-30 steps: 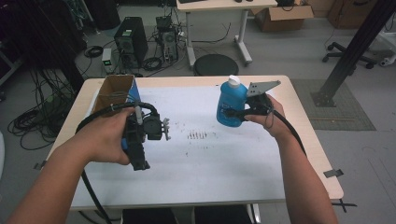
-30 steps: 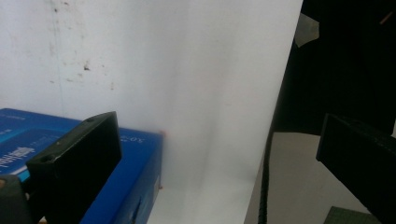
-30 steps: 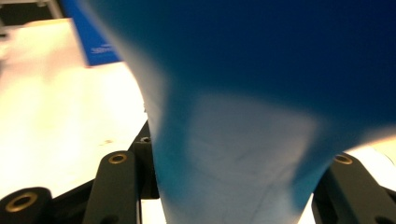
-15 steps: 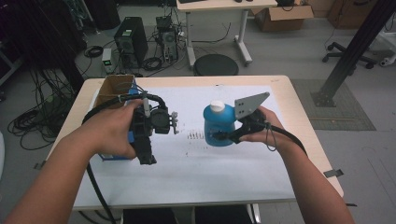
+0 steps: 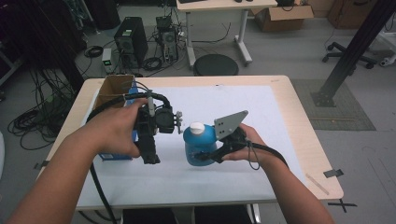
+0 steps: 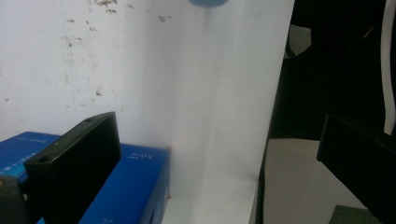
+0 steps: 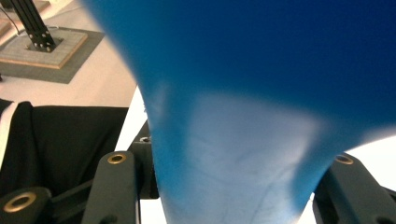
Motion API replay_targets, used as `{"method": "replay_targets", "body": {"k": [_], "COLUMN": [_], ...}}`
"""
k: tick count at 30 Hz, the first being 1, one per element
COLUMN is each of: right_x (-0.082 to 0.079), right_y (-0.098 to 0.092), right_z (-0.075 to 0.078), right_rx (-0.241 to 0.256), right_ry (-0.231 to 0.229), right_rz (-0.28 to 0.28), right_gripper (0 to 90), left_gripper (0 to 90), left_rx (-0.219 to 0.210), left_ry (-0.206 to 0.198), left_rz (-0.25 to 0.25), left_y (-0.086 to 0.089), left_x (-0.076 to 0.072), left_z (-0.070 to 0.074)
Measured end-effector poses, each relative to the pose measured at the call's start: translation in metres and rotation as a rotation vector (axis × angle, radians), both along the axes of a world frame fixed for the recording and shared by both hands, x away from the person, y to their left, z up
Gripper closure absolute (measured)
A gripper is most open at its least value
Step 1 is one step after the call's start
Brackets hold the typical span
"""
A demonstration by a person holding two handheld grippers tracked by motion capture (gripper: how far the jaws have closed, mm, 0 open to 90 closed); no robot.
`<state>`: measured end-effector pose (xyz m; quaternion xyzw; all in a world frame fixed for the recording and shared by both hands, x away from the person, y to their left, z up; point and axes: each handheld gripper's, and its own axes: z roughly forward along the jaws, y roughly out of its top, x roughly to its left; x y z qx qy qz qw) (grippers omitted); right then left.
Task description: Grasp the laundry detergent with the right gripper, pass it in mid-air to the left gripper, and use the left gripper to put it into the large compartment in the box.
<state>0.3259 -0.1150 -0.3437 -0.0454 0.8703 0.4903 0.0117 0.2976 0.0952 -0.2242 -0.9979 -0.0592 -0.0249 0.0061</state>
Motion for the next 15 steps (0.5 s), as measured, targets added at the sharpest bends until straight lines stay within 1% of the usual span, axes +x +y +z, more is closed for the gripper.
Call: {"method": "replay_targets", "body": {"k": [2,4,5,6,9,12,15], "right_x": [0.0,0.0,-0.001,-0.001,-0.003,-0.006,-0.007], "right_y": [0.001,0.005,0.01,0.01,0.019,0.025,0.031], "right_z": [-0.002,-0.008,-0.013,-0.013,-0.024,-0.028,-0.031], "right_rx": [0.0,0.005,0.008,0.008,0.015,0.022,0.025], "right_ry": [0.006,0.018,0.03,0.03,0.049,0.06,0.059], "right_rz": [0.0,-0.006,-0.014,-0.014,-0.022,-0.021,-0.018], "right_gripper": [45.8,45.8,45.7,45.7,45.7,45.7,45.6], "left_gripper": [0.3,0.2,0.2,0.2,0.2,0.2,0.3], "left_rx": [-0.001,-0.003,-0.002,-0.002,-0.005,-0.001,-0.003], "left_ry": [0.0,0.002,0.004,0.004,0.006,0.012,0.014], "left_rz": [-0.004,-0.007,-0.009,-0.009,-0.016,-0.021,-0.027], "left_y": [-0.001,-0.003,-0.005,-0.005,-0.008,-0.011,-0.013], "left_x": [0.0,0.0,0.001,0.001,0.002,0.002,0.001], "left_z": [0.0,-0.001,-0.002,-0.002,-0.004,-0.006,-0.007]}}
